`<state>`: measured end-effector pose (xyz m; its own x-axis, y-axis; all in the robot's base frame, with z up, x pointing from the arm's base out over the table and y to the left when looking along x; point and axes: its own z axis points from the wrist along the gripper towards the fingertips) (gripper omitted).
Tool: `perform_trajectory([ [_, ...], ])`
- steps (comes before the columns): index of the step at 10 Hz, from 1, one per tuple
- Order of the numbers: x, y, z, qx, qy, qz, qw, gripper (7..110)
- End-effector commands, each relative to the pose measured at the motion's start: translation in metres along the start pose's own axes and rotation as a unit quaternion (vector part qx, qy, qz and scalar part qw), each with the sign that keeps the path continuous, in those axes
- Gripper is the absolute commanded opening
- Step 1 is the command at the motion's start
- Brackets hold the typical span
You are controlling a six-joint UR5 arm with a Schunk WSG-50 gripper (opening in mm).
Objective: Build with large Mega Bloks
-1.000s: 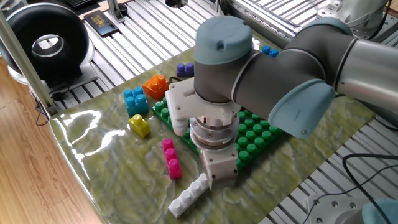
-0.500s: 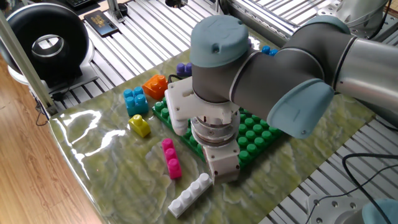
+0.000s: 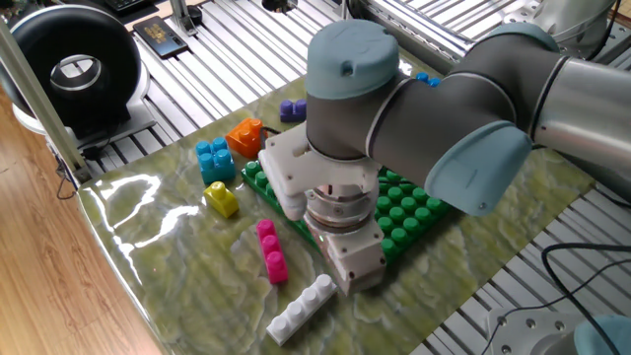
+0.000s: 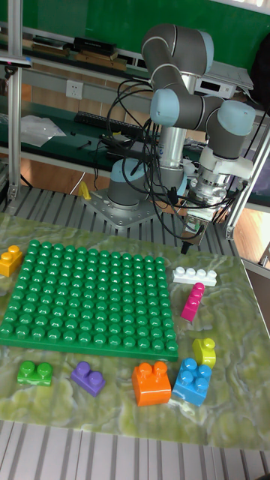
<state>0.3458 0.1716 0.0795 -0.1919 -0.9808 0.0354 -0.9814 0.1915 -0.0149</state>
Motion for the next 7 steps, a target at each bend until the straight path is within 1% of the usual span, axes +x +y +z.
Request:
perform_trajectory([
  [1, -0.032, -0.018, 0.025, 0.019, -0.018, -0.044, 0.9987, 44],
  [2, -0.049, -0.015, 0.031, 0.018, -0.04, -0.047, 0.9979, 44],
  [4, -0.054, -0.024, 0.034, 0.027, -0.049, -0.065, 0.9963, 44],
  [5, -0.064, -0.027, 0.038, 0.024, -0.066, -0.084, 0.994, 44],
  [6, -0.072, -0.026, 0.042, 0.019, -0.077, -0.1, 0.9918, 44],
  [7, -0.072, -0.017, 0.044, 0.011, -0.074, -0.105, 0.9917, 44],
])
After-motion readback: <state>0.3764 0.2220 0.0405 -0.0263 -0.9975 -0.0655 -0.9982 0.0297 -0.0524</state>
